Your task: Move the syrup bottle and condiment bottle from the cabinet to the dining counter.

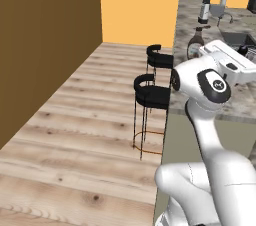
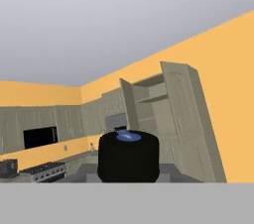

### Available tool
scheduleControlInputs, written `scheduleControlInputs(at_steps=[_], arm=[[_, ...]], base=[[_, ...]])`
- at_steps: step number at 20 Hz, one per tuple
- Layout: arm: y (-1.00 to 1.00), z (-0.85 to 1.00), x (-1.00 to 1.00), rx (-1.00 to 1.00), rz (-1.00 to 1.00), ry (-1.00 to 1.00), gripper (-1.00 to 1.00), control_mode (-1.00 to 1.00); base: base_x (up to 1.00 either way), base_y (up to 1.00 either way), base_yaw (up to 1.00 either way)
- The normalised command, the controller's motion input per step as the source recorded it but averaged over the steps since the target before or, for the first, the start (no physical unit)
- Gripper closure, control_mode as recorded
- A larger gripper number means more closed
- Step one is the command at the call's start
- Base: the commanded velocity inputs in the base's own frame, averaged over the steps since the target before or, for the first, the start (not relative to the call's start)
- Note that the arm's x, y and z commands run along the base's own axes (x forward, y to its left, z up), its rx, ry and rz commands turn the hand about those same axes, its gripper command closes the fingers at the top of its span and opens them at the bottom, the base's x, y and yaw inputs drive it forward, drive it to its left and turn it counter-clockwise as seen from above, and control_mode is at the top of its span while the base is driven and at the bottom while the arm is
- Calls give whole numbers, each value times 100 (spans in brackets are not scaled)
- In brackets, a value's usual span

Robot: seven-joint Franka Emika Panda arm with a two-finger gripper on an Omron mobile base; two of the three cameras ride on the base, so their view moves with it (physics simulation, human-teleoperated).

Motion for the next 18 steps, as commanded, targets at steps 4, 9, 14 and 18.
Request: scheduleControlInputs(at_steps=[4,9,14,18], arm=[[-31,-32,23,13,-3,1,100,-100],[-23,-27,24,12,-1,1,100,-100],[-11,-35,20,9,0,0,100,-100],[0,-40,21,4,0,0,100,-100]], base=[[0,0,0],[0,0,0],[0,0,0],[0,0,0]])
